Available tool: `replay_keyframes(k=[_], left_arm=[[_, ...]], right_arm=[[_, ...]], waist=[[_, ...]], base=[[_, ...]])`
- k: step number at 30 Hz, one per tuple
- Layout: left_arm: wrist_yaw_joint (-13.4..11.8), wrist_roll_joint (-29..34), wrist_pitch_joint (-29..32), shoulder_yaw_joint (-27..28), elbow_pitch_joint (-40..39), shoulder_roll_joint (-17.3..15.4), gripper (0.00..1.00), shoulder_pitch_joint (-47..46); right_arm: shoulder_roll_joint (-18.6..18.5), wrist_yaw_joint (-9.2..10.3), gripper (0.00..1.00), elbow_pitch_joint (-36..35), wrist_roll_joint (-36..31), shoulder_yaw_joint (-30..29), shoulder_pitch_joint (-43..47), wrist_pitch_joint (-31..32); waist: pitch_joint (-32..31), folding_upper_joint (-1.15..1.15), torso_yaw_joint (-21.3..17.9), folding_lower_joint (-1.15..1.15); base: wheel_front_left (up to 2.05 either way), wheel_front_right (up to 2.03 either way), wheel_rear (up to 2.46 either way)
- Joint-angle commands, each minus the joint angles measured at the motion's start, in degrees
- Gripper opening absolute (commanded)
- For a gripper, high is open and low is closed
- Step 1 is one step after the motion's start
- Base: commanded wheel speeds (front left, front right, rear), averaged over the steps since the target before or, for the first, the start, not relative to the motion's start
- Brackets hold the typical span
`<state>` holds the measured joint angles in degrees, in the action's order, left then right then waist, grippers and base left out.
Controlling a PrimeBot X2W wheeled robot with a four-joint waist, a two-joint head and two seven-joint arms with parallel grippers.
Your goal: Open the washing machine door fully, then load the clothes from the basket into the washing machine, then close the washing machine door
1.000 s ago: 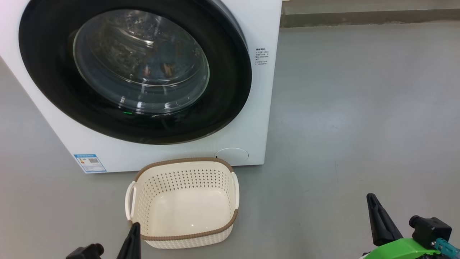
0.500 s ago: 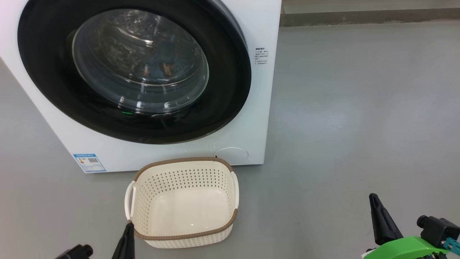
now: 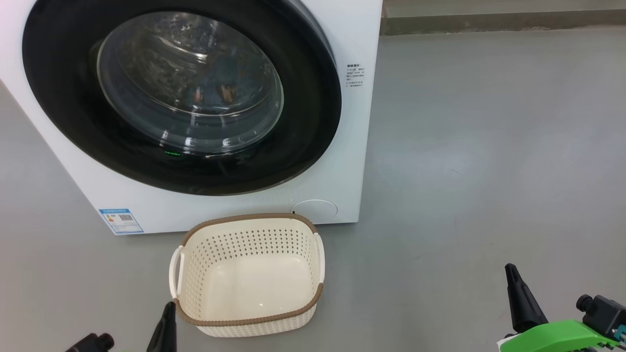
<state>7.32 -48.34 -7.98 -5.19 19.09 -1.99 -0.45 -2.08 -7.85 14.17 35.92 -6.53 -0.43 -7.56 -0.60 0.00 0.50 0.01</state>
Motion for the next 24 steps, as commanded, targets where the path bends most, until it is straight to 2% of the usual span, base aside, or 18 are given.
replay_keyframes(k=[1,24], left_arm=[[0.06,-1.28,0.18,1.14,-1.76,-0.94,0.00,-2.73],[0.09,-14.47,4.08,3.83,-2.77,-1.28,0.00,-3.59]], right_arm=[[-0.49,0.13,0.00,-1.26,1.73,0.14,-2.62,0.56],[-0.58,0.20,0.00,-0.92,18.11,0.10,-3.57,4.61]], waist=[[0.01,0.00,-0.01,-0.01],[0.24,0.00,-0.15,-0.01]], base=[[0.00,0.00,0.00],[0.00,0.00,0.00]])
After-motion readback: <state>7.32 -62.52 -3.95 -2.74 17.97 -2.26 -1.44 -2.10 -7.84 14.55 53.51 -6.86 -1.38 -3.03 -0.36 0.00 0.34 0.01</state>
